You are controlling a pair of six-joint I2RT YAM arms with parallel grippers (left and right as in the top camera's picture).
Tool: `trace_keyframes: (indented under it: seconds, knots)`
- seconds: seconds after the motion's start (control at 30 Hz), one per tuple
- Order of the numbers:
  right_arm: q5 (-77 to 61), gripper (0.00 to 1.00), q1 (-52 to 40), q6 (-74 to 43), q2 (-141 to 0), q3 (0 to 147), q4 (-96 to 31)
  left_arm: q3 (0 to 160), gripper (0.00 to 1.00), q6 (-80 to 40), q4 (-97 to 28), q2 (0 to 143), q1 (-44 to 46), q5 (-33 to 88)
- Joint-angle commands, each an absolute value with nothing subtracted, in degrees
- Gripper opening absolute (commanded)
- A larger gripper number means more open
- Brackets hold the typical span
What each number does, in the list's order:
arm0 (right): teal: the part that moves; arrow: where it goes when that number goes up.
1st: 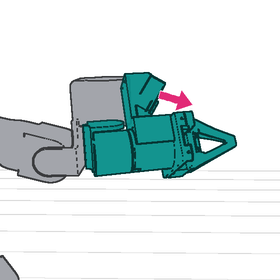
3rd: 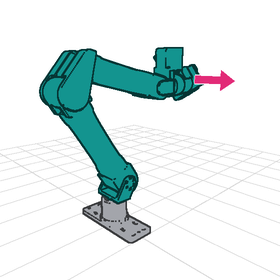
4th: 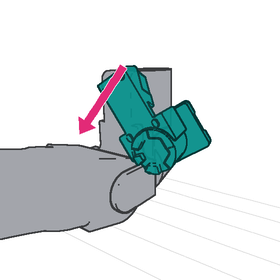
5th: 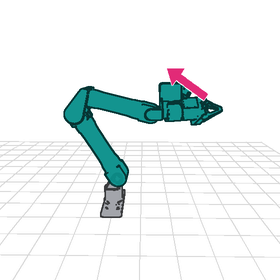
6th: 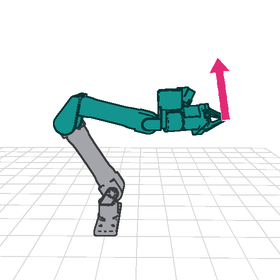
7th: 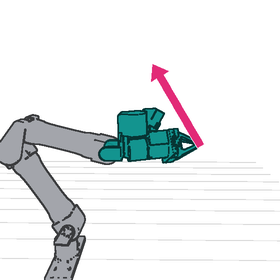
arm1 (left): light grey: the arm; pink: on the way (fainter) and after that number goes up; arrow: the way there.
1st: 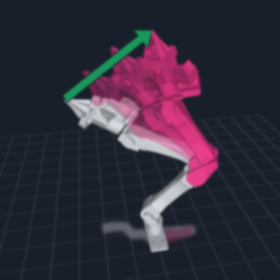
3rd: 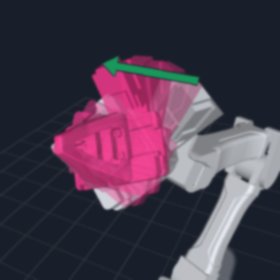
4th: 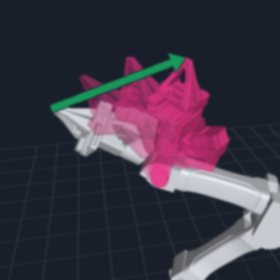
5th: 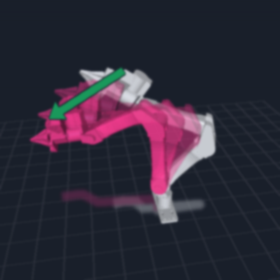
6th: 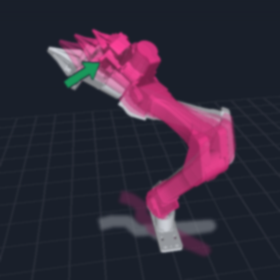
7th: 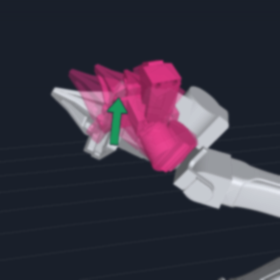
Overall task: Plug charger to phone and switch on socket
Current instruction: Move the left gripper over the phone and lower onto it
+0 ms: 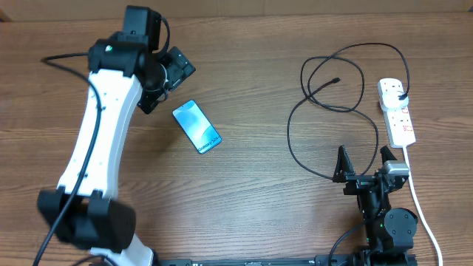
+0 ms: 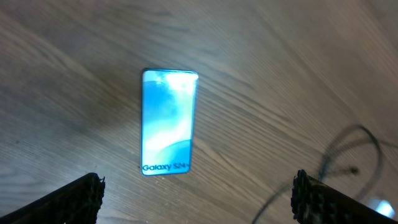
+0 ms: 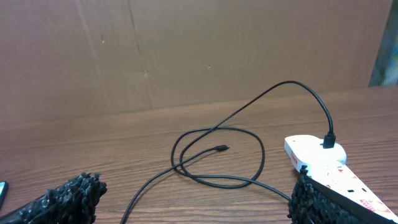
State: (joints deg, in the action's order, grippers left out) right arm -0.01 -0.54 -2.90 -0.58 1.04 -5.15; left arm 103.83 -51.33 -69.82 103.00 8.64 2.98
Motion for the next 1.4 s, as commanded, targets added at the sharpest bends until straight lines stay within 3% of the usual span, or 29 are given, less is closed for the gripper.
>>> trace_keyframes:
  seconds: [0.0, 0.5, 0.67, 1.37]
  knots:
    - [-0.1, 1.0, -0.9, -2.5, -0.2, 0.4, -4.8, 105.6, 1.0, -57.0, -70.8, 110.8, 9.0, 3.0]
    - [-0.1, 1.0, -0.9, -2.5, -0.2, 0.4, -4.8, 105.5, 1.0, -53.7, -73.1, 128.0, 9.1, 10.2]
    - [-0.1, 1.0, -0.9, -2.5, -0.2, 0.4, -4.8, 105.5, 1.0, -45.7, -73.3, 129.1, 9.9, 10.4]
    - [-0.1, 1.0, -0.9, -2.5, -0.2, 0.4, -4.8, 103.2, 1.0, -52.5, -71.2, 129.2, 15.7, -3.6]
